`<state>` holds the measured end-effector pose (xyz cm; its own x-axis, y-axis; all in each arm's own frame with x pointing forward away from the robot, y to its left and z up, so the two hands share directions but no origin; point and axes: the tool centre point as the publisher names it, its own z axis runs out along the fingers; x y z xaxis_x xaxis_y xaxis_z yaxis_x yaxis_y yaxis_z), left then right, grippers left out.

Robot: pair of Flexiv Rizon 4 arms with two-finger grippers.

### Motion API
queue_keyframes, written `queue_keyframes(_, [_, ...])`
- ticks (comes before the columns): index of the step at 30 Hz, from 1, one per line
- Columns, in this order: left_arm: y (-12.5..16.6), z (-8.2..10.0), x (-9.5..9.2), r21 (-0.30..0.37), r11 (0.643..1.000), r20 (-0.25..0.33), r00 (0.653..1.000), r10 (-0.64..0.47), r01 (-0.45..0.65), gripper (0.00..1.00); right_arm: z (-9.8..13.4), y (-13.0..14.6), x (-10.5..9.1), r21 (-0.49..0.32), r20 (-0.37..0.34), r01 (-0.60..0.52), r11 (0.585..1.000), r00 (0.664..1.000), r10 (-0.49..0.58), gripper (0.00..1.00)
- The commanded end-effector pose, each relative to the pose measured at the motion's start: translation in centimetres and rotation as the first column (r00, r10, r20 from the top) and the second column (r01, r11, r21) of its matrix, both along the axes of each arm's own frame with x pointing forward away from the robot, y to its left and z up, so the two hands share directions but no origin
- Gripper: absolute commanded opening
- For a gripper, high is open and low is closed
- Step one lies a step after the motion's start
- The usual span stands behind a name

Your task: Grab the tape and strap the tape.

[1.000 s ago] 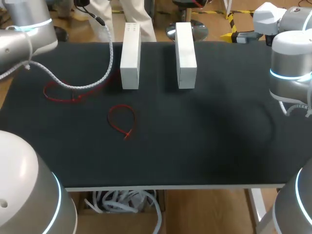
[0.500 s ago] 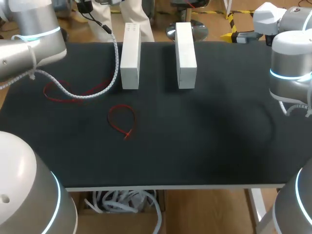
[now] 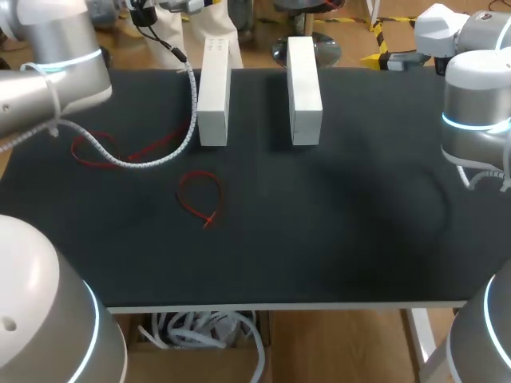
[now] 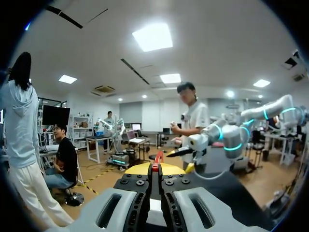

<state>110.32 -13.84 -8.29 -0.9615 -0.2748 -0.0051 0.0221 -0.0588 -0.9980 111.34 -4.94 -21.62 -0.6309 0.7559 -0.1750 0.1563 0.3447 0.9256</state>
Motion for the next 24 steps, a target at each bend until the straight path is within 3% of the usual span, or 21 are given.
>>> queue_keyframes(1, [0.07,-0.04,0.64,0.003,0.999,0.000,0.999,-0.048,0.048,0.00,-0.02,-0.02,0.01,0.000,0.000,-0.001,1.000,1.000,0.001,1.00])
queue_keyframes(24, [0.53,-0.12,0.68,-0.003,0.995,-0.011,0.995,-0.099,0.099,0.00,-0.02,-0.02,0.01,0.000,0.000,-0.001,1.000,1.000,0.001,1.00])
